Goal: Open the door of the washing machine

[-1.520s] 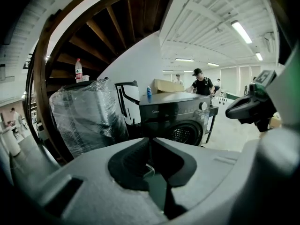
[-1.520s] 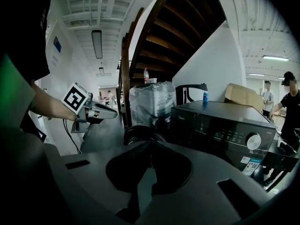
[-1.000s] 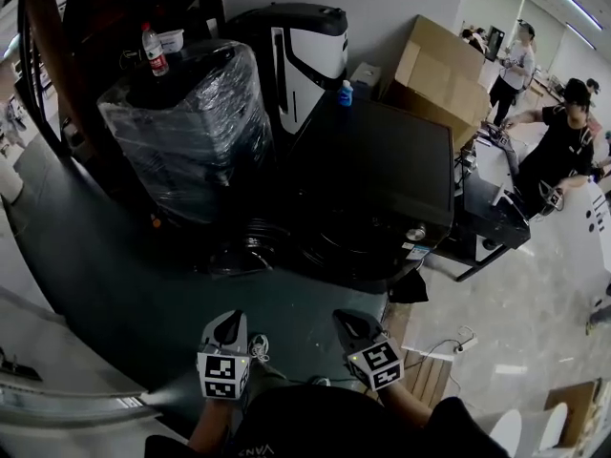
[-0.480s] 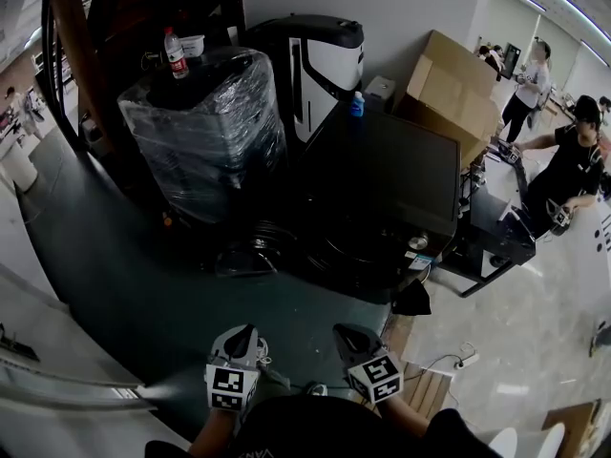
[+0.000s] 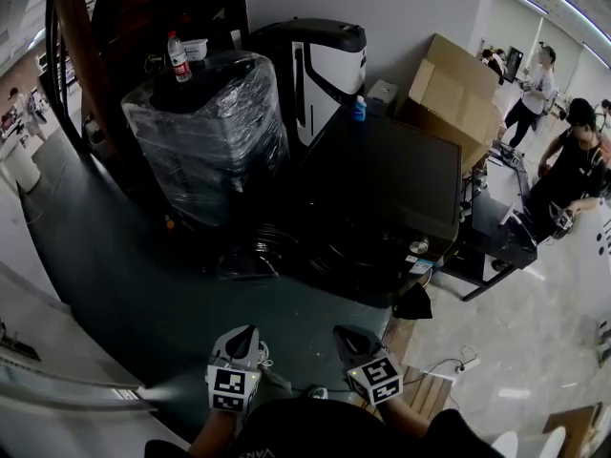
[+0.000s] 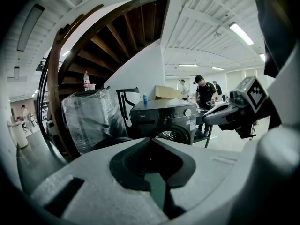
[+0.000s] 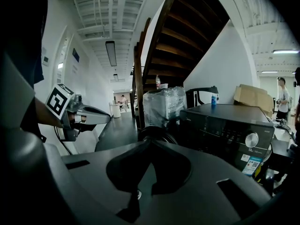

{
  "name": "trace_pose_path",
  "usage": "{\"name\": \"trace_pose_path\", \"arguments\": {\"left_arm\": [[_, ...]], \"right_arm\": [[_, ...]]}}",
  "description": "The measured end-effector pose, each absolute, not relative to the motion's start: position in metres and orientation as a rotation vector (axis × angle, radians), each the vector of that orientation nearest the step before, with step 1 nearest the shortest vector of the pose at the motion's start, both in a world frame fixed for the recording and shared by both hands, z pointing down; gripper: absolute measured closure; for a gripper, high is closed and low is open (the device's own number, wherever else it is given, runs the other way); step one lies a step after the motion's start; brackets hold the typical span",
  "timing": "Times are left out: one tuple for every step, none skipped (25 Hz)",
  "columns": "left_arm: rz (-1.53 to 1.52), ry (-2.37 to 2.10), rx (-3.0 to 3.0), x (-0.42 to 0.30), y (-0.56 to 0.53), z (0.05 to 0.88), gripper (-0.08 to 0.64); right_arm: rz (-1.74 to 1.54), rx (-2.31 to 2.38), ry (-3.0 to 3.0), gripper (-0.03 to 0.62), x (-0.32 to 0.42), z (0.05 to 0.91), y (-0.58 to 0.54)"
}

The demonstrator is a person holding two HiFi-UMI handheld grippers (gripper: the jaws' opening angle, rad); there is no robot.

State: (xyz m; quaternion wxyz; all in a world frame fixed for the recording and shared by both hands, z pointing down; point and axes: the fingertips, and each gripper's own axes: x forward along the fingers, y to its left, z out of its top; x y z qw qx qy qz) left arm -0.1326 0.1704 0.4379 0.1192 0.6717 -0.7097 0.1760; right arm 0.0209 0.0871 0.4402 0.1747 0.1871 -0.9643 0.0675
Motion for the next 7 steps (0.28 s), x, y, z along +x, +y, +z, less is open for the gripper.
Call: {"name": "trace_pose_path", "arguments": {"left_arm": [[0.516,-2.072,1.966,-0.1327,0.1697,0.4382,0.541],[0.518,-2.070,1.968,-0.1334,0.1692,0.4388,0.541],[0.520,-2.070,1.971,-0.1345,0.1688,0.4395,0.541],[0.523,-2.071,1.973,-0.1359,0.1685,0.4401,0.541],[0.526,-2.072,1.974,-0.1372,0.1683,0.4407,0.541],[0.528,-2.073,1.975,-0.1384,0.1680,0.4413,0.541],[0.531,-2.073,1.977,-0.1396,0.1678,0.4419,0.541]], "right_arm": [[0.191,0.531,-2.734,0.586,0.0203,0.4399,0.0866],[0.190,0.532,-2.734,0.587,0.0195,0.4399,0.0861],[0.187,0.535,-2.735,0.587,0.0187,0.4400,0.0855],[0.185,0.539,-2.735,0.586,0.0178,0.4398,0.0846],[0.182,0.543,-2.735,0.586,0.0170,0.4395,0.0836],[0.179,0.546,-2.734,0.586,0.0162,0.4391,0.0824],[0.176,0.550,-2.734,0.586,0.0155,0.4387,0.0813]]}}
